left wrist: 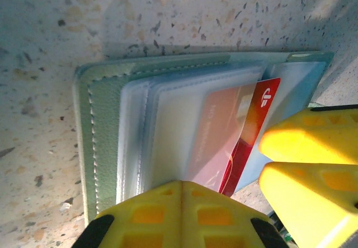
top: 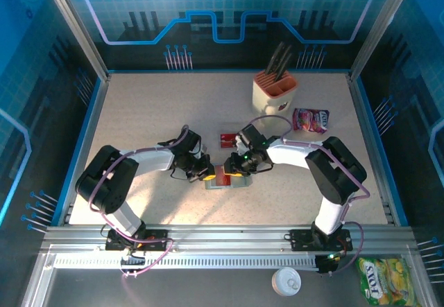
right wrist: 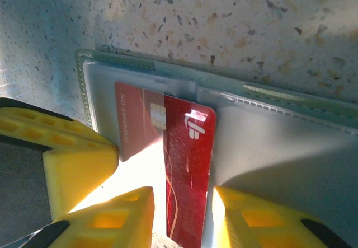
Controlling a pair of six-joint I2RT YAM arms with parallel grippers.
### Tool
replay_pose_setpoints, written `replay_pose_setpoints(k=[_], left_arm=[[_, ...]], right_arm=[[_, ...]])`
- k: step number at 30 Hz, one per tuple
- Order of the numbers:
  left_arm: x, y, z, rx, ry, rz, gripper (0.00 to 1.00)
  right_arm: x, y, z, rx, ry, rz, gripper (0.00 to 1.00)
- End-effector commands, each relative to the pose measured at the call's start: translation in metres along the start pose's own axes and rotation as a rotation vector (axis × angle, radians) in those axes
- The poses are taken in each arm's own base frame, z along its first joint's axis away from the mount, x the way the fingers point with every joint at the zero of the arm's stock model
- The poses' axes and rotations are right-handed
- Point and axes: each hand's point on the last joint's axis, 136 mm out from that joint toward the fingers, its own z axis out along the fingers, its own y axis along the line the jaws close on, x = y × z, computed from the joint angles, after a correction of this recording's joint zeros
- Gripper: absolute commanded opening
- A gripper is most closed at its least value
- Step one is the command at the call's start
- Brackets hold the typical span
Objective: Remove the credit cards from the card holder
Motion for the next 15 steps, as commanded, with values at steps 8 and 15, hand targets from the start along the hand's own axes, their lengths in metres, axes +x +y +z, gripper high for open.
replay_pose_setpoints(k=[8,15], left_arm=[[0.0048,0.013,0.0047,-0.05,0.021,0.0,0.0],[0.005,0.0123,0.0046,-0.046,0.021,-0.001,0.0]], right_arm=[[0.0039,-0.0012,0.0079,-0.043,0.029,0.028,0.34],[0.003,0.0029,0.0058,-0.06,0.022,0.028,0.32]])
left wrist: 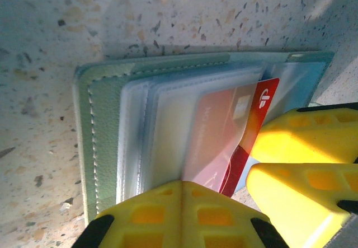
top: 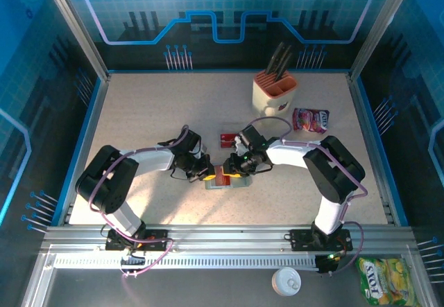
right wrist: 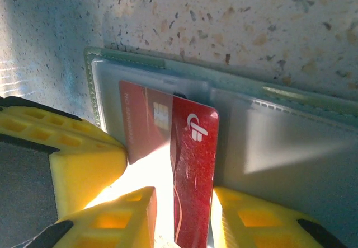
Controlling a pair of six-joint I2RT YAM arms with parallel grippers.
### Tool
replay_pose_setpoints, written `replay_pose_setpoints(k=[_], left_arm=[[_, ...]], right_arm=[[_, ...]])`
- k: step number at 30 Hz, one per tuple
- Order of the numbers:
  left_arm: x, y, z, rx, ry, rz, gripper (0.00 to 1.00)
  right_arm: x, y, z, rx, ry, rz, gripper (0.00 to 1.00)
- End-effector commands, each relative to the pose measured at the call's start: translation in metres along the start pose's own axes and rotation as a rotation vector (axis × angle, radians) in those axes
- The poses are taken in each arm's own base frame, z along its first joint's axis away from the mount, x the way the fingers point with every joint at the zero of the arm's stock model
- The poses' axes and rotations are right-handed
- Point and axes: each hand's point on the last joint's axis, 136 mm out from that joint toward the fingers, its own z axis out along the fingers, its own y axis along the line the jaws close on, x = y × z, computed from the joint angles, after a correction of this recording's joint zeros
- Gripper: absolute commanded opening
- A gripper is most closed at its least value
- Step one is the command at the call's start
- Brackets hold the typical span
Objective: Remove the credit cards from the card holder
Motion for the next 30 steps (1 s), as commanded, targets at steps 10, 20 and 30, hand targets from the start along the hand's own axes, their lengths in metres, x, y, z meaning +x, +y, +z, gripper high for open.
replay_pose_setpoints(k=[10,20,30], left_arm=[[0.005,0.011,0.005,-0.036,0.021,-0.006,0.0],[0.005,0.012,0.005,-0.036,0.018,-0.004,0.0],[0.005,0.013,0.004,-0.039,0.013,-0.007,0.0]], right_arm=[[0.0,0.006,-0.006,-0.033,-0.003,0.006,0.27],[0.001,0.002,-0.007,-0.016,-0.012,0.004,0.17],[0.002,-0.01,-0.01,0.031,-0.02,0.003,0.15]])
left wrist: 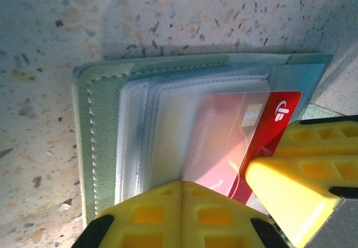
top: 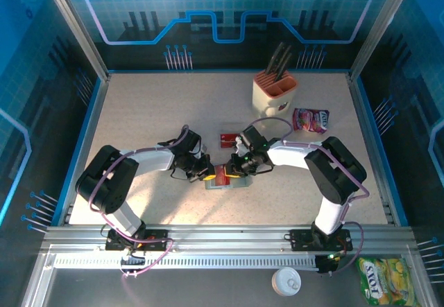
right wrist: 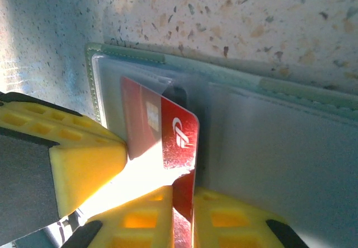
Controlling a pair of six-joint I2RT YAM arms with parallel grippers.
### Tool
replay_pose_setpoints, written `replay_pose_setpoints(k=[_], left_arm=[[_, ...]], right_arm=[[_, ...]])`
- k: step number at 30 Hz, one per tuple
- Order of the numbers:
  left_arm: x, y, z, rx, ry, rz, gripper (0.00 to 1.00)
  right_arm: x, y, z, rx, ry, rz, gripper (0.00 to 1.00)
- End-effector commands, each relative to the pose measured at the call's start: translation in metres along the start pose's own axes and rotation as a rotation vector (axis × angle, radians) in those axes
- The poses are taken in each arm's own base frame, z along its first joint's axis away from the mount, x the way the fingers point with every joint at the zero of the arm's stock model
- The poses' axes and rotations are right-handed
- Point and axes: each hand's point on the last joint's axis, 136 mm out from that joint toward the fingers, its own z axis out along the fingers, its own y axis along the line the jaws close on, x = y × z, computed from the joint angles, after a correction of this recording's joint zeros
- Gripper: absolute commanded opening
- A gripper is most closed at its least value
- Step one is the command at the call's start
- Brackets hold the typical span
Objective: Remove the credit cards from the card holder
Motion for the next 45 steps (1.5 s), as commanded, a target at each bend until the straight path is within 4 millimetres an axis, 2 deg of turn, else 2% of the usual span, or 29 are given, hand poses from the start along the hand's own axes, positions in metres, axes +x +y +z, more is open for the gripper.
replay_pose_setpoints(k=[1,14,25,34,38,45], left_arm=[[0.006,0.014,0.004,-0.04,0.016,-0.007,0.0],[0.003,0.01,0.004,-0.035,0.012,0.003,0.0],[-0.002,0.003,0.003,-0.019,0.004,0.006,0.0],[-0.008,-0.014,-0.003,0.015,-0.004,0.021,0.0],[-0.011,-0.02,-0.009,0.019,-0.016,0.026,0.01],[-0.018,-0.03,-0.02,0.034,-0.04,0.019,0.03]], right_arm=[[0.001,-0.01,-0.009,0.039,-0.015,-0.001,0.15],[0.001,-0.026,-0.035,0.098,-0.037,-0.008,0.15],[-0.003,-0.01,-0.053,0.079,-0.067,-0.046,0.11],[-0.014,-0.002,-0.066,0.115,-0.081,-0.107,0.09],[-0.019,0.0,-0.071,0.151,-0.066,-0.215,0.08],[-0.017,0.005,-0.081,0.249,0.084,-0.646,0.03]])
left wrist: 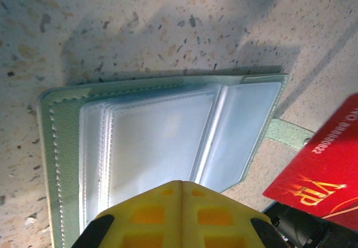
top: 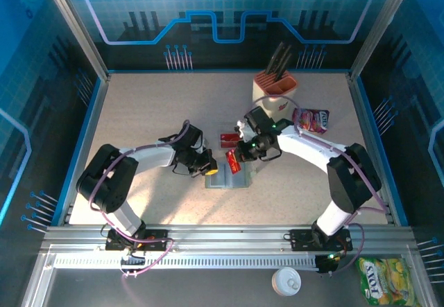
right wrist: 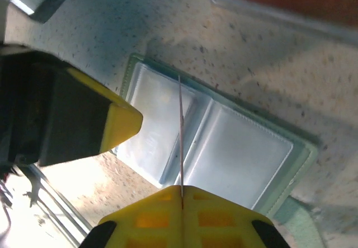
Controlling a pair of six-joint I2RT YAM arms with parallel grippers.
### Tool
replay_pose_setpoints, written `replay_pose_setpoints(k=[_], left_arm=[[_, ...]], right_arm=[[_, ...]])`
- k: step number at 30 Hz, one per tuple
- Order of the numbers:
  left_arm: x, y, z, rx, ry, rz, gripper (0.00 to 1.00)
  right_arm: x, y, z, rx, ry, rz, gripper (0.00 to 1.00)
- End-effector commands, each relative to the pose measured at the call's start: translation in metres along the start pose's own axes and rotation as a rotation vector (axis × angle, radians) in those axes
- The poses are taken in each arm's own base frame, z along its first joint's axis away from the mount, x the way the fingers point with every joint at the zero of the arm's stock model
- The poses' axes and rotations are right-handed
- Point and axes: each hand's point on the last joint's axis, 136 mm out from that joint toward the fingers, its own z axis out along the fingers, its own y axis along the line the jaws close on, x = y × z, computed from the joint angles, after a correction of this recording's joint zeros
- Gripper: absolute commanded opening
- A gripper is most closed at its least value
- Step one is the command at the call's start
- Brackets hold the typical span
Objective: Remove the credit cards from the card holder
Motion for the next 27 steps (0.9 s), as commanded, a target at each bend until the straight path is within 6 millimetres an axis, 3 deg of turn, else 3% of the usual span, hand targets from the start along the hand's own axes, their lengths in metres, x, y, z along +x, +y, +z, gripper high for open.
replay_pose_setpoints(k=[1,7,16,27], left_arm=[[-0.005,-0.011,-0.014,0.01,-0.02,0.006,0.05],[-0.015,-0.018,-0.03,0.038,-0.068,-0.005,0.11],[-0.027,-0.022,-0.044,0.039,-0.095,-0.015,0.11],[-0.041,-0.02,-0.048,0.046,-0.106,-0.044,0.11]], right_arm=[[0.02,-0.011,-0.006,0.079,0.127,-0.286,0.01],[0.017,-0.022,-0.015,0.143,0.201,-0.557,0.0],[0.0,-0.027,-0.019,0.156,0.246,-0.858,0.0],[-0.038,-0.033,-0.021,0.163,0.33,-0.982,0.0]])
